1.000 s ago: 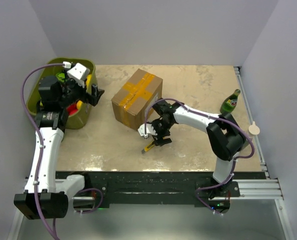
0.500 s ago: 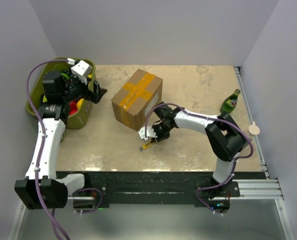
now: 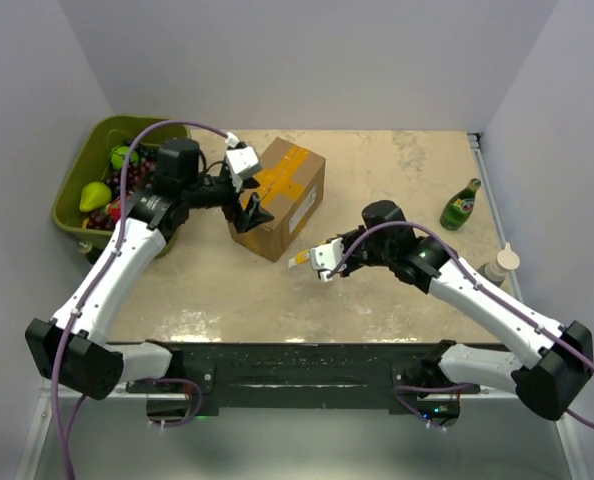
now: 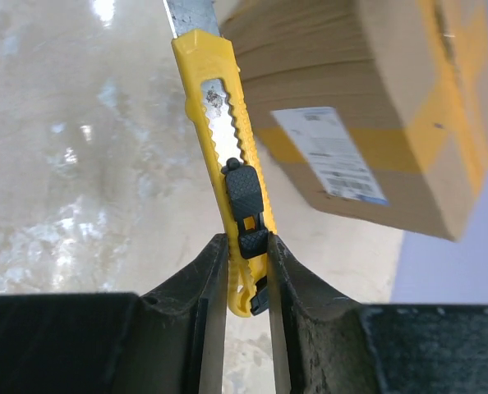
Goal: Unpack the express box
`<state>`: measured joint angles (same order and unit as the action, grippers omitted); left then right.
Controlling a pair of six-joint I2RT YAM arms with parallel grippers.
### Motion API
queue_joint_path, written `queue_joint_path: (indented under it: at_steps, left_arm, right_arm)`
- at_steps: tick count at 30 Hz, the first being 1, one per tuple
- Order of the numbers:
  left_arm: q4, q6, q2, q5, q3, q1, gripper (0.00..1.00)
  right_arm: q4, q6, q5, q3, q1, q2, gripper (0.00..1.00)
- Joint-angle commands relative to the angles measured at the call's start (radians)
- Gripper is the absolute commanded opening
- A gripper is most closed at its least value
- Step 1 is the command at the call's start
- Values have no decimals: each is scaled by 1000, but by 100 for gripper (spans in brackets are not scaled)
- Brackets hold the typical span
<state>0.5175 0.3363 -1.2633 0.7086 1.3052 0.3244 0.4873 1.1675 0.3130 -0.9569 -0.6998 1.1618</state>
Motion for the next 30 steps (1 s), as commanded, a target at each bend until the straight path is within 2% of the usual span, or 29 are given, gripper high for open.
queue_joint_path:
  at_steps: [1,6,10,18,21,25,27,28,30]
  left_arm:
    - [20,-12,-34,118,25,67,91]
    - [-4,-103,-136,242,69,94,90]
    - [64,-124,-220,333,134,96,86]
    - [-28,-233,-286,361,114,111,87]
    - [-48,-272,-312,394,123,113,83]
    - [-65,-304,-344,457,126,116,60]
    - [-79,-313,-349,472,124,117,52]
    - [-80,-313,-354,491,127,119,42]
    - [-97,-322,-357,502,129,120,32]
  right_arm:
    - [-75,-97,-83,-40,0,-25,12]
    - [-150,-74,-146,-63,-1,-28,11]
    - [-180,-43,-169,-91,-1,-25,11]
    - [-205,-35,-152,-123,-1,-47,11]
    - [-205,-19,-146,-120,-1,-59,11]
    - [-211,14,-124,-108,-6,-77,11]
    - [-227,30,-123,-95,-7,-85,12]
    - [-230,37,-121,-94,-9,-85,12]
    - [-228,53,-120,-91,-9,-86,12]
